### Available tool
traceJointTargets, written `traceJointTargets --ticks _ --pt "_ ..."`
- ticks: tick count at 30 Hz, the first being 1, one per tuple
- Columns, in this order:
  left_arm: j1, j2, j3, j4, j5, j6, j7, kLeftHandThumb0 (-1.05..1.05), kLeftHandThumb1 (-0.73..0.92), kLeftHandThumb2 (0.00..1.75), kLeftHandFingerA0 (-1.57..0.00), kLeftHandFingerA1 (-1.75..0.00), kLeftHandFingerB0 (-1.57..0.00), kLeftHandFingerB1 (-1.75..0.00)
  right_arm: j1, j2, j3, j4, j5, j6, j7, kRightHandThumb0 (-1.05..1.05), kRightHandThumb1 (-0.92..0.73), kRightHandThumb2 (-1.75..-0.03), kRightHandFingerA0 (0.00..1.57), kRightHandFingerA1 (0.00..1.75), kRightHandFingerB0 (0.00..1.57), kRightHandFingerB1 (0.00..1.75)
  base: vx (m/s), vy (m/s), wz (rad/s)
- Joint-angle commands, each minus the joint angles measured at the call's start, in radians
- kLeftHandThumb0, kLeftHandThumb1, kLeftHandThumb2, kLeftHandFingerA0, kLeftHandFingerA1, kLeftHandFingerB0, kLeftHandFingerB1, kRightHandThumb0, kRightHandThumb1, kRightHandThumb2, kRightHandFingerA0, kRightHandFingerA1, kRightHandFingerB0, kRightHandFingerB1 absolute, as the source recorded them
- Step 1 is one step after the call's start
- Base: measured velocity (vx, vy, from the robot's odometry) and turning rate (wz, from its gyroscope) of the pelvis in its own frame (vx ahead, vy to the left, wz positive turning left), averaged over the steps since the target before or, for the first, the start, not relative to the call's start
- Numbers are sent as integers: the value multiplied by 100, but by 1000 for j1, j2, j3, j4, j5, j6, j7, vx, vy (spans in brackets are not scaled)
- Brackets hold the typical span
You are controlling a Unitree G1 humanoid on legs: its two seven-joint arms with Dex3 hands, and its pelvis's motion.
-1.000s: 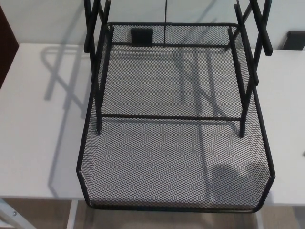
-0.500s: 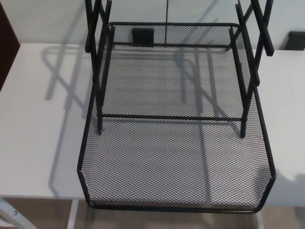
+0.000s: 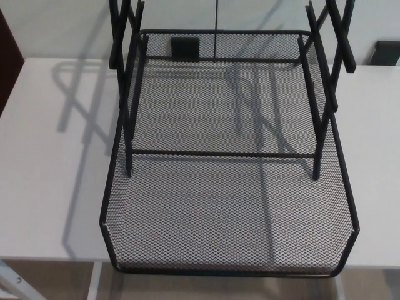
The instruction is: The robot walks towards a file tray kept in the middle of a desk and uses its right hand to grab a tray and pulls it out towards itself
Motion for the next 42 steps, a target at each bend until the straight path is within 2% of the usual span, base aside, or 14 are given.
traceJointTargets --ticks 1,5,8,12,13,16,17,21,23,30,31,32,34,42 --pt "-22 78 -34 25 69 12 -34 -44 48 67 -34 -46 -15 -37 -48 19 215 451 148 -122 264 -29 -57 -57 112 90 102 61 0 0 0" --pt "-18 77 -30 24 64 5 -31 -45 48 68 -34 -47 -15 -38 -221 49 384 687 -6 -103 174 -33 -60 -58 111 64 101 59 0 0 0" --pt "-13 70 -19 28 54 9 -21 -46 50 69 -30 -45 -15 -38 -347 95 447 852 -52 -88 96 -47 -52 -83 68 61 45 51 0 0 0" --pt "-19 51 10 38 19 13 -7 -43 51 68 -28 -45 -14 -37 -457 163 460 890 -2 -20 73 -51 -65 -61 34 38 35 37 0 0 0" --pt "-26 43 17 39 21 28 14 -44 51 69 -27 -45 -16 -37 -483 187 453 865 38 15 105 -30 -48 -100 9 50 9 48 0 0 0" --pt "-38 32 37 41 4 55 29 -47 54 71 -21 -43 -13 -37 -512 195 488 812 46 39 126 -37 -46 -101 1 48 0 44 0 0 0" --pt "-47 22 48 51 -8 65 37 -48 54 71 -19 -42 -12 -37 -524 201 500 774 47 64 123 -67 -70 -61 9 30 16 31 0 0 0" --pt "-71 -12 78 77 -26 76 65 -56 59 71 -15 -40 -12 -36 -563 255 514 670 52 241 51 -79 -59 -92 0 27 3 24 0 0 0" --pt "-68 -16 80 74 -15 74 75 -33 50 101 -2 -49 0 -48 -567 270 515 656 56 266 37 -78 -60 -93 0 28 3 25 0 0 0" --pt "-78 -75 128 95 -82 99 34 -35 49 102 -2 -50 0 -48 -610 281 518 886 70 129 -66 -77 -58 -92 1 32 2 26 0 0 0" --pt "-91 -80 131 113 -83 104 29 -64 71 62 -13 -33 -12 -28 -608 278 525 901 71 108 -68 -74 -57 -91 0 34 2 29 0 0 0" --pt "-105 -89 132 128 -86 117 28 -36 47 102 -1 -49 0 -48 -606 275 529 921 76 86 -71 -71 -54 -88 0 33 2 28 0 0 0" --pt "-124 -118 129 135 -91 149 30 -74 55 90 -2 -43 -7 -37 -606 270 533 961 85 56 -84 -66 -67 -62 6 30 5 24 0 0 0" --pt "-129 -236 83 145 -77 166 49 -66 59 94 -1 -42 -1 -38 -598 299 548 1014 127 -33 -110 -71 -52 -87 0 35 2 29 0 0 0"
